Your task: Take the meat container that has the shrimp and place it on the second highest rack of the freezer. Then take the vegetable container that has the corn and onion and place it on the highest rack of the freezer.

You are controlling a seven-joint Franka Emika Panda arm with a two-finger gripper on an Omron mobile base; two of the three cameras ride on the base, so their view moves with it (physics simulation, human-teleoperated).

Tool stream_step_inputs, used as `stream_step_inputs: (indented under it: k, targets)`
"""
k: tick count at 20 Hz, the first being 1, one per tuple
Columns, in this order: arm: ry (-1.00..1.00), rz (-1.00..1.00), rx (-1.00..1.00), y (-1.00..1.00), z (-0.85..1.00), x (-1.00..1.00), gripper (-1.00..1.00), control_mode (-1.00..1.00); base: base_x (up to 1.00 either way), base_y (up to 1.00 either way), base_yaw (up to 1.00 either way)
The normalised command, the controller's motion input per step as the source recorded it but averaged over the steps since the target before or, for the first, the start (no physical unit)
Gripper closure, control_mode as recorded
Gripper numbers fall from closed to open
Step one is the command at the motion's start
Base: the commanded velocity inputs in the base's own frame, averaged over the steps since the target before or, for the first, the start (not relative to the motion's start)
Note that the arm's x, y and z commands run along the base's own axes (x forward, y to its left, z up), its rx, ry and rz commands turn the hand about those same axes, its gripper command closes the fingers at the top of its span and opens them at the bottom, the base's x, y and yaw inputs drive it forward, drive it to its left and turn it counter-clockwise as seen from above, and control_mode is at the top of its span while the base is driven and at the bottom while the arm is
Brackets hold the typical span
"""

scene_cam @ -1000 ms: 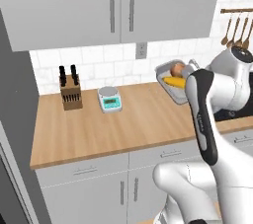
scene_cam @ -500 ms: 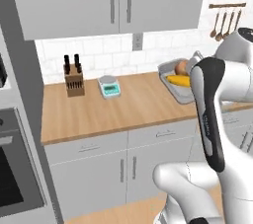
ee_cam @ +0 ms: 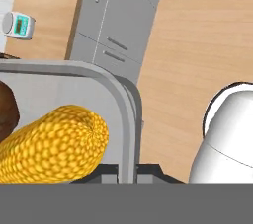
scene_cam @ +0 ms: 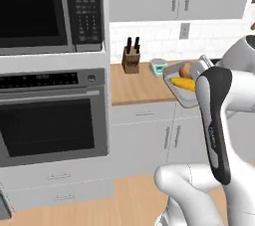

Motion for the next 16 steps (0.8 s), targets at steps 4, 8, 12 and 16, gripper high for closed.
stream_step_inputs:
  k: [4,8,12,16]
  targets:
    - [0.0,0.0,0.0,0.0,0.0,0.0,1.0,1.0,0.0,1.0,0.36]
    - [0.0,0.0,0.0,0.0,0.0,0.0,1.0,1.0,0.0,1.0,0.41]
    - [0.0,0.0,0.0,0.0,0.0,0.0,1.0,1.0,0.05,1.0,0.42]
    - [0.0,0.0,0.0,0.0,0.0,0.0,1.0,1.0,0.03,1.0,0.41]
